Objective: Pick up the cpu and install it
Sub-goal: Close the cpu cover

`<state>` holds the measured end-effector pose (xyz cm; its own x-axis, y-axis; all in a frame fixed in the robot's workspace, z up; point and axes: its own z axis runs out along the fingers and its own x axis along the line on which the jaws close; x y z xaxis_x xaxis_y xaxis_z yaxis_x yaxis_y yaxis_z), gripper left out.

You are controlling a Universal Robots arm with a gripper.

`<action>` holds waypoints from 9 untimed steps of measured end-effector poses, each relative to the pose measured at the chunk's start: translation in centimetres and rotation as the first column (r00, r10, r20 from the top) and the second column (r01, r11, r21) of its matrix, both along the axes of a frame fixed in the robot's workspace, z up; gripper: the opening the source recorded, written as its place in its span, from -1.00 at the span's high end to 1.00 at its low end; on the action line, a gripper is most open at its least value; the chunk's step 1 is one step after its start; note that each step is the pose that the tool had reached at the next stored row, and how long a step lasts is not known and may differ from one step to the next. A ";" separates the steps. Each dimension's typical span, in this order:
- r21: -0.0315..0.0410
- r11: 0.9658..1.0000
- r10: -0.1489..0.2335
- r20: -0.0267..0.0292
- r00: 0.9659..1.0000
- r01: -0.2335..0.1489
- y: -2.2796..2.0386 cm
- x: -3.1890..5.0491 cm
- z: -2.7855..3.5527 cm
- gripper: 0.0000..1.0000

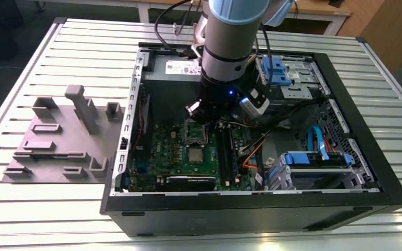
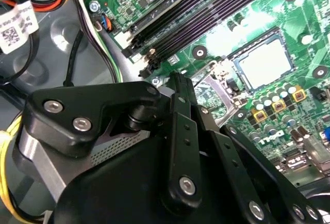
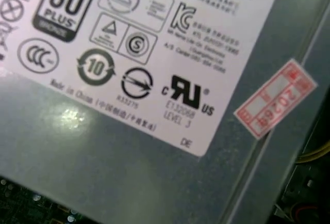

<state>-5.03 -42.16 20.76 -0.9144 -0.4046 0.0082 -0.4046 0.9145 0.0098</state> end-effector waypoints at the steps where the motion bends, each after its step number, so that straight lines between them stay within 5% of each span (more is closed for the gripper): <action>1: 0.000 1.000 0.000 0.000 1.000 0.000 0.07 0.00 -0.01 0.80; 9: 0.001 1.000 0.000 0.000 1.000 0.000 0.24 -0.02 -0.16 0.80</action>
